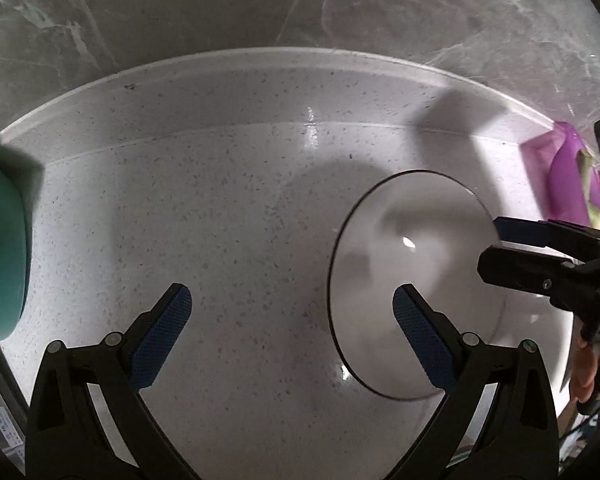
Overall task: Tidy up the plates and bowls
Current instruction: 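Move both tools to the red floral bowl and grip its rim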
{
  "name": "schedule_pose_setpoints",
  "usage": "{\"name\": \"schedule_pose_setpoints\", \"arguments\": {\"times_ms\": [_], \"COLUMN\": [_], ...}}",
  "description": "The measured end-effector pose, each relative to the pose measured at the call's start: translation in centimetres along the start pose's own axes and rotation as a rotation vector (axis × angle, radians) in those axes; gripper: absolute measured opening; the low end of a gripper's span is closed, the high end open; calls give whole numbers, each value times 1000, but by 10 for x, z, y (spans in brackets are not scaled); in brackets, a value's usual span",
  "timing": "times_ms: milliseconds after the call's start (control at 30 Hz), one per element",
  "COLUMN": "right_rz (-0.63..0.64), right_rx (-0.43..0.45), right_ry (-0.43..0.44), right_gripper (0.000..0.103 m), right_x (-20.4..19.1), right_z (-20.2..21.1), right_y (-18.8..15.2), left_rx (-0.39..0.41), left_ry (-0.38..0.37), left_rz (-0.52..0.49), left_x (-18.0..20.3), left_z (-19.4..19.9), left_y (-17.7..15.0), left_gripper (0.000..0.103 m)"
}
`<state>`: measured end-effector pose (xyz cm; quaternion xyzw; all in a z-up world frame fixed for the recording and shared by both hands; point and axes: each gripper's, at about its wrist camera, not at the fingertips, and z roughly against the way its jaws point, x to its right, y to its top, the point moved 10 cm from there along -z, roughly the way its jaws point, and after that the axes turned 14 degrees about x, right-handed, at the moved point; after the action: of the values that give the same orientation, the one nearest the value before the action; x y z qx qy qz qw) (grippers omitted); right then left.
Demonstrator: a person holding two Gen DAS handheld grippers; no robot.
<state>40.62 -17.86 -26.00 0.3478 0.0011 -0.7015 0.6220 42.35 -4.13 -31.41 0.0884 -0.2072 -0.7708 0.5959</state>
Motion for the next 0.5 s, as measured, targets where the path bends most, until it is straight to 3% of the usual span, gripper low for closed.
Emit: {"name": "schedule_pose_setpoints", "arguments": {"times_ms": [133,200,233,267,333,400,467,500], "right_rz": [14,38,49,62,79,91,93,94], "right_rx": [-20,-36,-45,-52,-64,-76,-81,-82], "right_ry": [-11,-23,-27,-32,-34,-44,-49,-50], "right_gripper": [79,70,67,62,51,36,27,23], "right_x": [-3,-5,-7,-9,-11,-12,-12,-11], "right_z": [-11,-16,-19,-22,-28,-34,-38,-39], "right_y": [-4,-8,-10,-12,-15,-17,-18,-18], "left_rx": [5,10,9,3,-3,4,9,10], "left_ry": [26,40,41,45,28,1,-19,-21], "left_rz": [-8,-25,-32,-40,-37,-27,-42,-55], "left_x": [1,1,3,5,9,13,21,25], "left_z": [-8,-13,-15,-18,-22,-24,-24,-24], "left_y": [-1,-1,-2,-3,-7,-7,-6,-5], "left_gripper": [101,99,90,71,51,42,25,21]}}
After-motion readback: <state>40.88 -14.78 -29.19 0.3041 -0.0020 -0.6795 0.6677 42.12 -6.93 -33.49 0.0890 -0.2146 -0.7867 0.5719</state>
